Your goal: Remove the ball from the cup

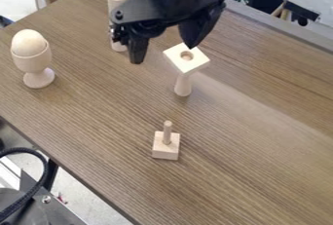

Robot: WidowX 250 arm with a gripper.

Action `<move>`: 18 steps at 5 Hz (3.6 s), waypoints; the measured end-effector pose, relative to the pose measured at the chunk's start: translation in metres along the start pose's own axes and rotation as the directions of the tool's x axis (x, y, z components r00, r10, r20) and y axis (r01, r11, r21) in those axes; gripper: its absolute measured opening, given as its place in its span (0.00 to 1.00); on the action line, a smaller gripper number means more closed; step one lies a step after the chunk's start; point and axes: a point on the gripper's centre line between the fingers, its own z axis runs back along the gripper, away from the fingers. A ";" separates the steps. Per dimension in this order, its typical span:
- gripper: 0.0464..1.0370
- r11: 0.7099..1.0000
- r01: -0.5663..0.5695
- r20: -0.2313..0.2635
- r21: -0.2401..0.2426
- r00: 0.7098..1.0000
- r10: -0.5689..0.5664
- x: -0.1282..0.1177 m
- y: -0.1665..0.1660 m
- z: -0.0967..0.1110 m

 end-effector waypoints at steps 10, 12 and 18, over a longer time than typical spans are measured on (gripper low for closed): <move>0.96 0.905 -0.397 -0.086 0.153 0.907 0.412 0.156 0.110 -0.094; 0.96 0.906 -0.390 -0.125 0.162 0.903 0.411 0.157 0.115 -0.110; 0.64 0.897 -0.390 -0.132 0.207 0.898 0.421 0.139 0.118 -0.130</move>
